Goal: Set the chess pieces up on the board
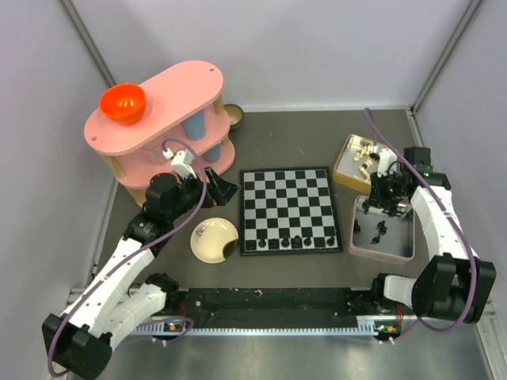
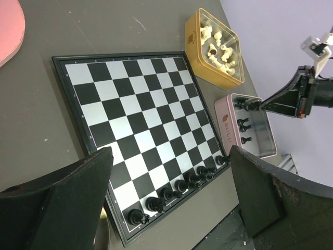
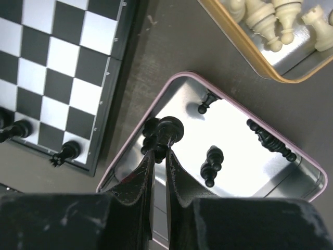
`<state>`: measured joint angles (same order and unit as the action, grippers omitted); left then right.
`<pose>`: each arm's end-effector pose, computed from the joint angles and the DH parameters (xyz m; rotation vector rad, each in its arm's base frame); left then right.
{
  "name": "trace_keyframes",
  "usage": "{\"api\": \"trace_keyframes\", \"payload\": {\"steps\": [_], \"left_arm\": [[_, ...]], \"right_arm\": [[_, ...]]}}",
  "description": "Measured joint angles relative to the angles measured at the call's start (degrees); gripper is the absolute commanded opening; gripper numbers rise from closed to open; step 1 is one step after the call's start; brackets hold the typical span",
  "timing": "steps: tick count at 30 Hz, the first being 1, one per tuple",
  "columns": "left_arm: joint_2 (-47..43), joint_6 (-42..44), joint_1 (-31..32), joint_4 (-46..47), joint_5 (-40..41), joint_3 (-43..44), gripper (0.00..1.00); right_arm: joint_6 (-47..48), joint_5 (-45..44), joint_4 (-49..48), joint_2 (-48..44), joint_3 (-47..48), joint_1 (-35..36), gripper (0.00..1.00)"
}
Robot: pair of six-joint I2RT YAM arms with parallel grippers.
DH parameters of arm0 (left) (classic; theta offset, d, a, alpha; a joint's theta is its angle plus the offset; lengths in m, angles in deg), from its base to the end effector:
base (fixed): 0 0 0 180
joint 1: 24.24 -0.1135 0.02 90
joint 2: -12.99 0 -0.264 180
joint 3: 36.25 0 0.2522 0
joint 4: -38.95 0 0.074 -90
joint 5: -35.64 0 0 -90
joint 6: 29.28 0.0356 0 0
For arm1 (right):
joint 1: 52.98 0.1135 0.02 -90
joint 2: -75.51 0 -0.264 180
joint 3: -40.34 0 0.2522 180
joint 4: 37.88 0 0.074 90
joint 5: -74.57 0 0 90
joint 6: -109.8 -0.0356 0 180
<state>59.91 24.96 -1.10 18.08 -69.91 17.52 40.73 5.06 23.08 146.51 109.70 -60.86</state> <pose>0.1757 -0.0855 0.3102 -0.0075 1.9170 -0.9586 0.2350 -0.0199 0.2606 -0.4058 2.5485 0.2950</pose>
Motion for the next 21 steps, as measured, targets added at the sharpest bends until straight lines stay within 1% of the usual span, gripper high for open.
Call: {"api": "trace_keyframes", "payload": {"steps": [4,7,12,15,21], "left_arm": [[0.9,0.0,0.0,0.1,0.0,0.0,0.98],[1.4,0.0,0.0,0.0,0.0,0.0,0.98],[1.4,0.4,0.0,-0.2,0.0,0.4,0.98],[1.4,0.4,0.0,-0.4,0.0,0.5,0.98],[0.8,0.1,0.0,-0.8,0.4,0.5,0.98]], "right_arm": [[1.4,3.6,2.2,-2.1,0.1,0.4,0.0],[2.3,6.5,3.5,-2.2,0.5,2.8,0.0],[3.5,11.3,4.8,-2.3,1.2,10.6,0.01],[4.1,13.2,5.2,-2.1,1.2,16.5,0.0],[4.8,13.7,5.8,-0.5,1.2,23.3,0.01]]}}
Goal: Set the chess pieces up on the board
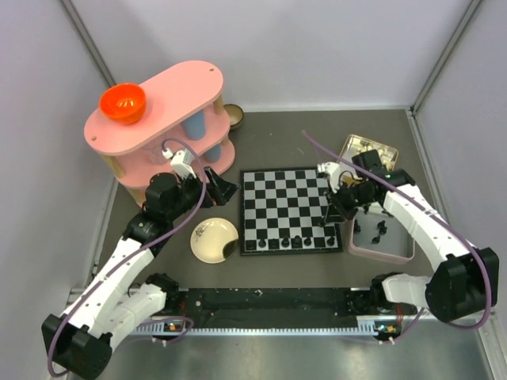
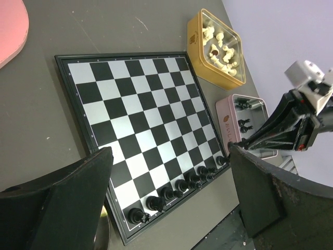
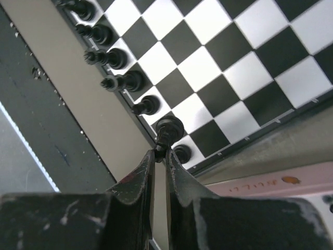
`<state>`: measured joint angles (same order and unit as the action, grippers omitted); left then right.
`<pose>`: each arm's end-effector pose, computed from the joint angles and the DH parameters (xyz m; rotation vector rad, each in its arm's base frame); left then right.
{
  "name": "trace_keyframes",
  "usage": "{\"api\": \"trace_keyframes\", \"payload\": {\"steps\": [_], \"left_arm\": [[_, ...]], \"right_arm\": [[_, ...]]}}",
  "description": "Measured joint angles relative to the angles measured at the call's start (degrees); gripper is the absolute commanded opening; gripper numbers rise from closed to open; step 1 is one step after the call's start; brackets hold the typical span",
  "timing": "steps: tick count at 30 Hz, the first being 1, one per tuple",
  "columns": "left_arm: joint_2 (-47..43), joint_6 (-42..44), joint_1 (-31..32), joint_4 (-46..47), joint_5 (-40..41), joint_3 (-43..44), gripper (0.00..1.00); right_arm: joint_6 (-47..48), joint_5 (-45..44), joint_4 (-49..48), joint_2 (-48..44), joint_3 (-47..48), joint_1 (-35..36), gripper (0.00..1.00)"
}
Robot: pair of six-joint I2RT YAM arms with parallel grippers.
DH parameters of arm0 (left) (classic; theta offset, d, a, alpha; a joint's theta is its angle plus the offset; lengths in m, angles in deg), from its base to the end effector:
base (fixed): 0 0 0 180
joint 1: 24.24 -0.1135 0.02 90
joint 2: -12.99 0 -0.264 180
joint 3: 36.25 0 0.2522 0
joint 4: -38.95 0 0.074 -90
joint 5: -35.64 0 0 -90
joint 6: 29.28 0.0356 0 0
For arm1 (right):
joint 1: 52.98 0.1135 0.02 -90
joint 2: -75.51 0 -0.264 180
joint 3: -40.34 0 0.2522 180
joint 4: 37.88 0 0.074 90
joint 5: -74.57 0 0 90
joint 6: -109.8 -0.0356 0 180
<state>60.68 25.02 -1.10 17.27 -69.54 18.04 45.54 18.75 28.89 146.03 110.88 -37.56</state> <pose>0.1779 -0.0862 0.3095 -0.0152 1.9350 -0.9480 0.2116 0.0791 0.2674 -1.0648 2.3694 0.7459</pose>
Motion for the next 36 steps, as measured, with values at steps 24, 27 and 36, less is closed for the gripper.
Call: {"api": "trace_keyframes", "payload": {"steps": [24,27,36], "left_arm": [[-5.4,-0.4,0.0,-2.6,2.9,-1.1,0.98],[-5.9,-0.6,0.0,-2.6,2.9,-1.6,0.98],[-6.2,-0.6,0.0,-2.7,3.1,-1.8,0.98]], "right_arm": [[0.0,-7.9,-3.0,4.0,-5.8,10.1,0.02],[0.0,-8.3,-3.1,4.9,-5.8,10.1,0.02],[0.0,-8.9,-3.5,5.7,-5.8,10.4,0.04]]}}
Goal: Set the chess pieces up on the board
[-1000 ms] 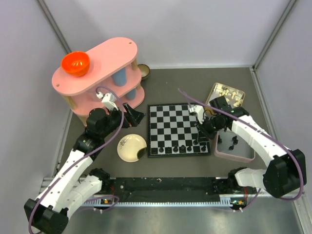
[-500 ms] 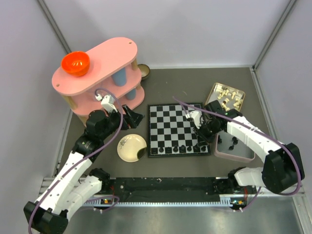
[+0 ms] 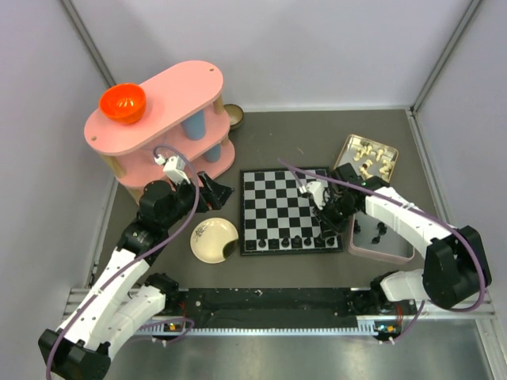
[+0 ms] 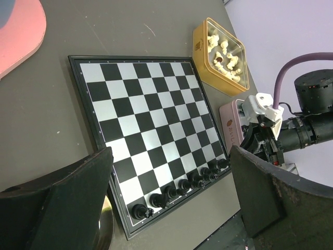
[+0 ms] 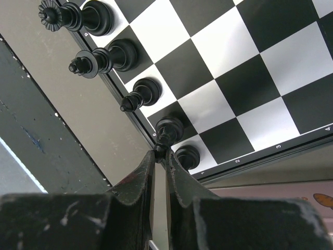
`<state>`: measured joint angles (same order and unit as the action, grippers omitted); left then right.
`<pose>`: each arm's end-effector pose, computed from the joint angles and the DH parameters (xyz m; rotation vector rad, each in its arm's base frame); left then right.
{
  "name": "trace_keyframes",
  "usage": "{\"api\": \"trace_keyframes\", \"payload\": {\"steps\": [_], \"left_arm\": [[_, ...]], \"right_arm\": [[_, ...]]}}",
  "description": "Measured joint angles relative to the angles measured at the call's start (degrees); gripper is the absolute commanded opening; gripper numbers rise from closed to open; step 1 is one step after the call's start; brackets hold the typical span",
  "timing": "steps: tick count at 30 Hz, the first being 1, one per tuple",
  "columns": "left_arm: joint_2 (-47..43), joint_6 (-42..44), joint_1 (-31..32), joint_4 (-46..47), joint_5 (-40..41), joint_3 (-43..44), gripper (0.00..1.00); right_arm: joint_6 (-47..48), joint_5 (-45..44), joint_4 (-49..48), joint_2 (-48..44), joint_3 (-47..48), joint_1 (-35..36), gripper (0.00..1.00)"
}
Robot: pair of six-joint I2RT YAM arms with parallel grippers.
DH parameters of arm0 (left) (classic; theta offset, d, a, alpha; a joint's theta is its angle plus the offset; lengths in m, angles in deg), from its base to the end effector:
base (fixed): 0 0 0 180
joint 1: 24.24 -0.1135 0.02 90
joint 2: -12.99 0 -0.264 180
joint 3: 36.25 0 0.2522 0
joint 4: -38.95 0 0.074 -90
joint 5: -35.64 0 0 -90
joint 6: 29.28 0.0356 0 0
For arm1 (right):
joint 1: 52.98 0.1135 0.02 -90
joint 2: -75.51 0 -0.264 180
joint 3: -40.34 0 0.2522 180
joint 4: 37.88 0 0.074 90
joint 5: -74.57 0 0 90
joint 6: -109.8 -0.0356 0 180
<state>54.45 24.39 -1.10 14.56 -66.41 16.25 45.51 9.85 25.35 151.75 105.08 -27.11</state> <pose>0.1585 -0.0758 0.3115 -0.0605 1.8968 -0.9148 0.2024 0.1150 0.2172 -1.2991 2.4943 0.6309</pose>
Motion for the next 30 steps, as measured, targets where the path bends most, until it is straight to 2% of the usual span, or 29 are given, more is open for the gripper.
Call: {"api": "trace_keyframes", "payload": {"steps": [17,24,30], "left_arm": [[0.0,0.0,0.0,0.0,0.6,-0.3,0.98],[0.1,0.0,0.0,0.1,0.6,-0.3,0.98],[0.3,0.0,0.0,0.3,0.6,-0.3,0.98]], "right_arm": [[0.0,-0.2,-0.2,2.1,0.0,0.6,0.07],[-0.2,-0.2,-0.2,2.3,0.0,0.9,0.22],[-0.3,-0.2,-0.2,2.3,0.0,1.0,0.27]]}}
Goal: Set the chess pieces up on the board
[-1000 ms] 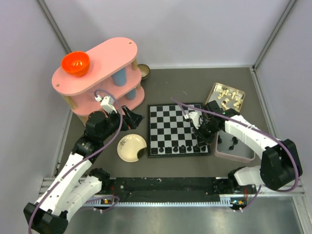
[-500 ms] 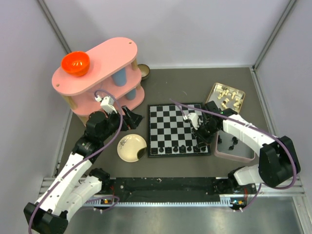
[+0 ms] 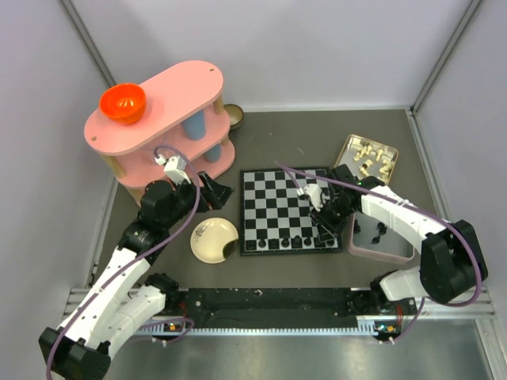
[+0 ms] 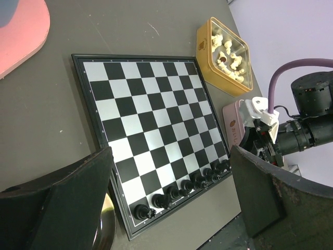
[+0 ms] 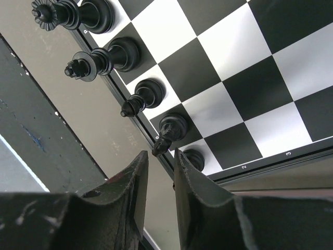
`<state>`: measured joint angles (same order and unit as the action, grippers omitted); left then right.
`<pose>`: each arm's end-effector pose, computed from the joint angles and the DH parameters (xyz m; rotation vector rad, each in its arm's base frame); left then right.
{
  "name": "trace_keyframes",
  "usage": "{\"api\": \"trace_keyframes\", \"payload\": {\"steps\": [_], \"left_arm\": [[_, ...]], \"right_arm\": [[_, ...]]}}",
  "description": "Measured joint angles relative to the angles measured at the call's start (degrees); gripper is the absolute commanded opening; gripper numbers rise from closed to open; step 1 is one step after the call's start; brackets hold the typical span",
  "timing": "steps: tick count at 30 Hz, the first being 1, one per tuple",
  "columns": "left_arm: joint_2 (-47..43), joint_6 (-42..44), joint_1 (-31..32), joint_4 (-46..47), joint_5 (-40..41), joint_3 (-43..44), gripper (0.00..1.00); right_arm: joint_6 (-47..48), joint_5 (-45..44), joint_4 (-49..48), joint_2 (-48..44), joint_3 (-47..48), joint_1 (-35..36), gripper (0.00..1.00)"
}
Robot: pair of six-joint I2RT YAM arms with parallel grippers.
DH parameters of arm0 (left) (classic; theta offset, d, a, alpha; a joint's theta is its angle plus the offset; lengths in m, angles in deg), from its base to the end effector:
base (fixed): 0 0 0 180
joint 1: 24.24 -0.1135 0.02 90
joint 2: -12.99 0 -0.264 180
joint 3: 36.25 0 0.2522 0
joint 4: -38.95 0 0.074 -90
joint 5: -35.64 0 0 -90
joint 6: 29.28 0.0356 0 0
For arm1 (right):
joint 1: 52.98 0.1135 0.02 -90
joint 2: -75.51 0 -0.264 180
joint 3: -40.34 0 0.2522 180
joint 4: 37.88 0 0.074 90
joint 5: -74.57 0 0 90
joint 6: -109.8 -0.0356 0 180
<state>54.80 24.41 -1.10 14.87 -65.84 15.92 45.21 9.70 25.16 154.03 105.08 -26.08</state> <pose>0.1601 -0.0761 0.3090 -0.0688 1.9016 -0.9042 0.2042 0.1205 0.2087 -1.3226 2.5267 0.6397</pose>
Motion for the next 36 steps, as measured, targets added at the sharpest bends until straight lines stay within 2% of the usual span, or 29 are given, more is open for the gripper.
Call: {"api": "trace_keyframes", "payload": {"steps": [6,11,16,20,28,36], "left_arm": [[0.5,0.0,0.0,0.0,0.0,0.0,0.98],[0.8,0.1,0.0,0.0,0.0,0.0,0.99],[1.7,0.0,0.0,0.7,0.0,0.0,0.99],[3.4,-0.2,0.0,2.6,-0.3,0.1,0.99],[5.0,-1.3,0.0,5.2,-2.1,0.1,0.99],[5.7,-1.3,0.0,6.1,-3.6,0.1,0.99]], "right_arm": [[0.1,0.4,0.5,0.0,0.2,0.0,0.3],[2.1,2.4,4.3,-2.1,4.0,-1.2,0.3],[5.0,7.7,7.5,-4.0,12.6,-9.2,0.31],[5.4,8.6,8.4,-6.1,13.6,-16.8,0.31],[4.8,4.3,6.6,-10.1,3.0,-30.1,0.32],[3.5,-2.1,1.0,-9.2,-4.6,-32.0,0.3]]}}
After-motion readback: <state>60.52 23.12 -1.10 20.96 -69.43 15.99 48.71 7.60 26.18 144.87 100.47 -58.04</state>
